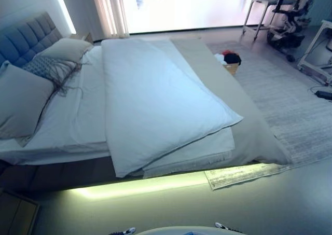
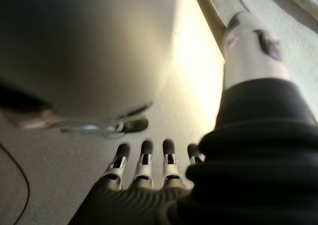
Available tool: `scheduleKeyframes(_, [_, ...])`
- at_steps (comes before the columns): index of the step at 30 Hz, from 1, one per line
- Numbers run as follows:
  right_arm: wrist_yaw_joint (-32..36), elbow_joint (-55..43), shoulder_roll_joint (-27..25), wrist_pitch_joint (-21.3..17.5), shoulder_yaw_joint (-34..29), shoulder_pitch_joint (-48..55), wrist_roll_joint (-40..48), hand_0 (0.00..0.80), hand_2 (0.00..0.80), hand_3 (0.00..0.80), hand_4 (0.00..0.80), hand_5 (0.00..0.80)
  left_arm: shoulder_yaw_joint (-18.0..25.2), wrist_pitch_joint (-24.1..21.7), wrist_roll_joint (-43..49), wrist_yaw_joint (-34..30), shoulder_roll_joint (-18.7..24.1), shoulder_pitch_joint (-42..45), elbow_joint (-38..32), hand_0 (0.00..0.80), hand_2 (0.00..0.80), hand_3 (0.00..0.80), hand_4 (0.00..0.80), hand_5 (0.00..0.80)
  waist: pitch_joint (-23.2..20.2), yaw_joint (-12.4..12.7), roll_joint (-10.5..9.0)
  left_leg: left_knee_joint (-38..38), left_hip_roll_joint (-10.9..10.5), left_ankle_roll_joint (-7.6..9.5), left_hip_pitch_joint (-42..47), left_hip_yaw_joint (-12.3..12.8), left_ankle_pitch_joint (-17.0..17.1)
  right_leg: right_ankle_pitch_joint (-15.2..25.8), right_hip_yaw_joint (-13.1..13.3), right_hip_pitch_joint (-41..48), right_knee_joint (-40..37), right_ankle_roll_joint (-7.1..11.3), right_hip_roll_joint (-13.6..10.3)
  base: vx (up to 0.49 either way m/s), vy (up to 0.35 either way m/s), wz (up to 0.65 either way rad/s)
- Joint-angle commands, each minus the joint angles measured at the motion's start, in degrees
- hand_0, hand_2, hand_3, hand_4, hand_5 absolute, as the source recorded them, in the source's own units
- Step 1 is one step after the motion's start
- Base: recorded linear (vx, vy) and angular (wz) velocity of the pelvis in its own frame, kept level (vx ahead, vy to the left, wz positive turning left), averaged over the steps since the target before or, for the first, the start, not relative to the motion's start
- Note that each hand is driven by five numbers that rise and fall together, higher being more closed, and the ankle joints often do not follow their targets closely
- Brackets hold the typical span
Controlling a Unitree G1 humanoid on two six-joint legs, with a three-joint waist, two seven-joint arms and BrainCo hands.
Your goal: Make the bed neatly
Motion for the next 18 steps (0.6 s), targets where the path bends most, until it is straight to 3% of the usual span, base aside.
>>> scheduleKeyframes(1, [-0.35, 2.65, 2.23, -0.01, 1.76, -4.64, -0.66, 0.000, 0.000, 0.000, 0.000, 0.000, -0.99, -1.29, 0.41, 2.36, -2.62, -3.48, 3.21, 0.000, 0.000, 0.000, 0.000, 0.000, 1.47, -0.50, -1.51, 0.22, -3.16, 3.41, -1.42, -0.68, -1.42, -3.73, 1.18, 2.95, 0.23, 0.16, 0.71, 0.000, 0.000, 0.00])
scheduleKeyframes(5, [-3.08, 2.56, 1.71, -1.94, 1.37, -4.81, -1.19, 0.000, 0.000, 0.000, 0.000, 0.000, -0.88, -1.65, 0.04, 4.18, -2.16, -2.96, 3.05, 0.000, 0.000, 0.000, 0.000, 0.000, 1.43, -0.36, -1.82, 0.22, -2.79, 3.38, -1.12, -0.44, -1.61, -3.81, 1.09, 3.10, 0.23, 0.12, 0.79, 0.029, -0.010, 0.00])
scheduleKeyframes(9, [-2.22, 2.81, 1.78, -2.05, 1.40, -5.03, -0.91, 0.000, 0.000, 0.000, 0.000, 0.000, -1.01, 1.69, 1.59, 4.91, -2.16, -2.99, 3.70, 0.000, 0.000, 0.000, 0.000, 0.000, 1.64, -0.24, -2.12, 0.22, -2.69, 3.47, -1.22, -0.44, -1.55, -3.67, 1.31, 2.87, 0.23, 0.06, 0.96, 0.000, 0.000, 0.00])
scheduleKeyframes(18, [-0.61, 3.09, 2.80, -2.53, 1.59, -5.02, 0.88, 0.000, 0.000, 0.000, 0.000, 0.000, 0.11, -0.29, 0.18, 9.50, -2.60, -3.01, 3.72, 0.000, 0.000, 0.000, 0.000, 0.000, 1.79, 0.24, -2.41, 0.22, -2.70, 3.58, -0.80, -0.72, -1.66, -3.86, 1.01, 3.41, 0.23, -0.24, 1.09, 0.000, 0.000, 0.00])
